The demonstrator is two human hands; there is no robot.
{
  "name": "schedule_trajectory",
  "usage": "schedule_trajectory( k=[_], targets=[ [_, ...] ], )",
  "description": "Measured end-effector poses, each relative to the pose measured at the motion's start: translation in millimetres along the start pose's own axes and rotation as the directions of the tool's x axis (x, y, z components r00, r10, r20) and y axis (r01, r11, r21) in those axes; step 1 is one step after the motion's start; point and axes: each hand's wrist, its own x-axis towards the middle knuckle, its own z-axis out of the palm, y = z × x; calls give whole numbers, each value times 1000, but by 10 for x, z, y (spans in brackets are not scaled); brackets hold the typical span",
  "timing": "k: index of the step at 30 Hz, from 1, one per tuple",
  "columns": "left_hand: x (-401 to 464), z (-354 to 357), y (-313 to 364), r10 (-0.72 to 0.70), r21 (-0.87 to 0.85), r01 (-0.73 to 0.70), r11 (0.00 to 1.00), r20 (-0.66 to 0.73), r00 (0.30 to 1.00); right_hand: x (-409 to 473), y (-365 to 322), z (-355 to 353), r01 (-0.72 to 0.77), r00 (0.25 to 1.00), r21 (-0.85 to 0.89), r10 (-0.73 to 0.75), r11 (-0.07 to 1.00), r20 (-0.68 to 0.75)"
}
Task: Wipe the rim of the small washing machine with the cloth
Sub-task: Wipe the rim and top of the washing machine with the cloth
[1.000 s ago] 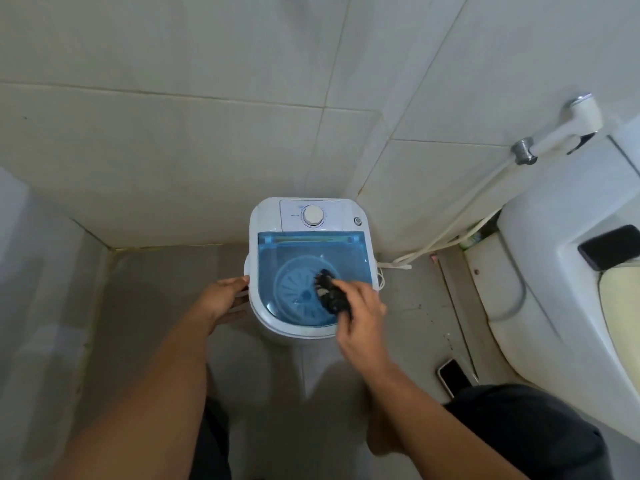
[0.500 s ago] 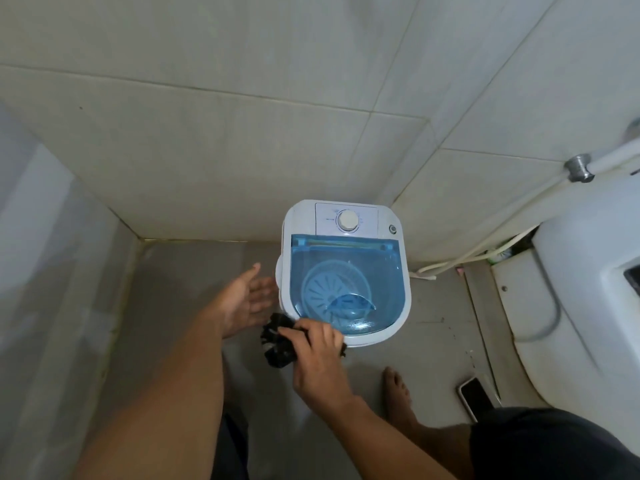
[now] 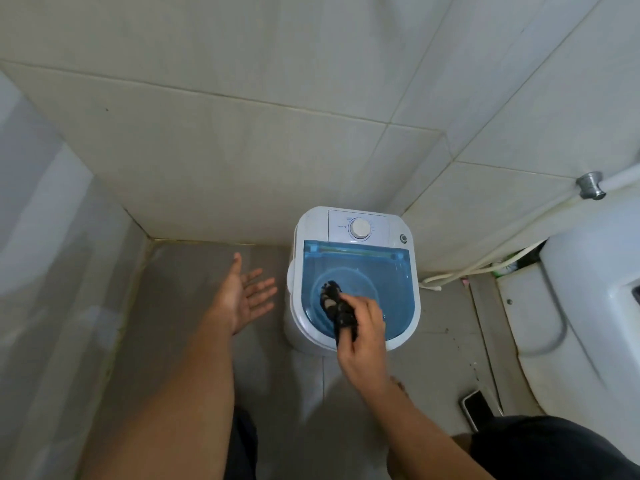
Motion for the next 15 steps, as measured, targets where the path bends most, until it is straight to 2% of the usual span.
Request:
schedule_trajectory(
  k=[3, 5, 9, 12, 15],
  targets=[
    [7, 49, -16, 2, 16, -2, 1000, -9, 1000, -288, 70, 110, 122, 981, -131, -100, 984, 165],
    [12, 66, -23, 3, 12, -2, 1000, -17, 1000, -302, -29, 277, 178, 965, -146, -144, 973, 221],
    [46, 39, -17, 2, 1, -2, 1000, -46, 999, 29, -297, 659, 193, 955, -158, -148, 968, 256],
    [70, 4, -31, 6, -77, -16, 997, -126, 992, 476, -396, 900, 239, 944, -194, -181, 951, 276],
    [106, 5, -57, 24, 18, -21, 1000, -206, 978, 1082, -410, 1025, 276, 945, -252, -215, 927, 246]
  ],
)
